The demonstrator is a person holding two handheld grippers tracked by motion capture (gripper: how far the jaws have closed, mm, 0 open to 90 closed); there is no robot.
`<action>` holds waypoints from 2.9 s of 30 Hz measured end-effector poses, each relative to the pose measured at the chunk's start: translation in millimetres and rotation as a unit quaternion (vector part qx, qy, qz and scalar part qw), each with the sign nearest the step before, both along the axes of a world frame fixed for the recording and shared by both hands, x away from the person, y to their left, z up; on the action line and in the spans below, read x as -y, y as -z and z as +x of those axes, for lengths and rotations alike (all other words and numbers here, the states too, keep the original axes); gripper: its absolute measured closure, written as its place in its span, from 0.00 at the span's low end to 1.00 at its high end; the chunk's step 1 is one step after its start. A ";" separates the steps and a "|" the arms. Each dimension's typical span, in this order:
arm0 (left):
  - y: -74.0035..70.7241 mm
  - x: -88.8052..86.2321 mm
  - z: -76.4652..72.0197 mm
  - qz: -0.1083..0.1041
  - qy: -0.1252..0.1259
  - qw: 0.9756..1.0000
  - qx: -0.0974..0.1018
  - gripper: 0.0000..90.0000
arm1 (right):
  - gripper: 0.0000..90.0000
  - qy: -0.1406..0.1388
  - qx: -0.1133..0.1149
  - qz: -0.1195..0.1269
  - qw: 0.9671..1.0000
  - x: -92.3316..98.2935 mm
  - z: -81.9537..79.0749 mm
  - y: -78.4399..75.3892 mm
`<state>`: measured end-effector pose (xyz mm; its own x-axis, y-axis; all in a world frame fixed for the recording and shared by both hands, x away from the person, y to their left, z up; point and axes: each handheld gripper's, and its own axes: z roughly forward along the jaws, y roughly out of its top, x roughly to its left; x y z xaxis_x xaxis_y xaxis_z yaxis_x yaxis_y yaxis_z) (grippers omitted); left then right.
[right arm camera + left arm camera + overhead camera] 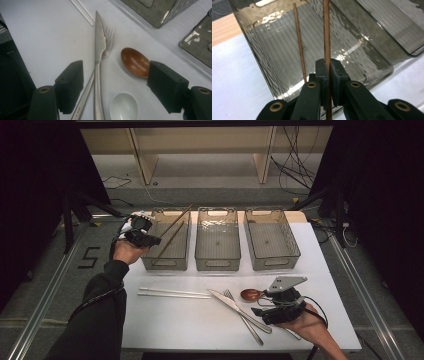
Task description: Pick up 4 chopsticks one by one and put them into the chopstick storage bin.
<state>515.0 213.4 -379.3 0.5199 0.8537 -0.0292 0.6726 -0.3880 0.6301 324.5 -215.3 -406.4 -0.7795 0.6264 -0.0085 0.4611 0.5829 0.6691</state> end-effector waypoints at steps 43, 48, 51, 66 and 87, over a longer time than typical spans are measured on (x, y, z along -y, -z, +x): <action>2.1 13.9 -21.2 -0.051 0.060 0.997 -0.027 0.28 | 0.34 -0.005 -0.005 -0.003 1.000 -1.2 0.0 1.3; -3.7 22.1 -46.3 -0.033 0.106 0.994 -0.011 0.20 | 0.33 -0.007 -0.003 -0.001 1.000 -1.2 0.2 0.8; -6.1 26.9 -60.6 -0.024 0.123 0.992 -0.001 0.19 | 0.33 -0.005 -0.002 0.002 1.000 -1.7 -0.3 -0.2; 15.1 36.4 -93.3 0.027 0.167 0.985 -0.012 0.18 | 0.33 -0.004 0.002 0.003 1.000 -2.1 -1.0 -0.1; 43.4 32.5 -105.1 0.109 0.222 0.967 -0.058 0.19 | 0.32 -0.005 0.003 0.005 1.000 -2.8 -1.2 -0.4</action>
<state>409.9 181.0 -422.7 0.8403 0.5401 0.0469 0.4706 -0.7696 0.4316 323.3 -212.5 -406.0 -0.7860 0.6182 -0.0072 0.4506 0.5807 0.6781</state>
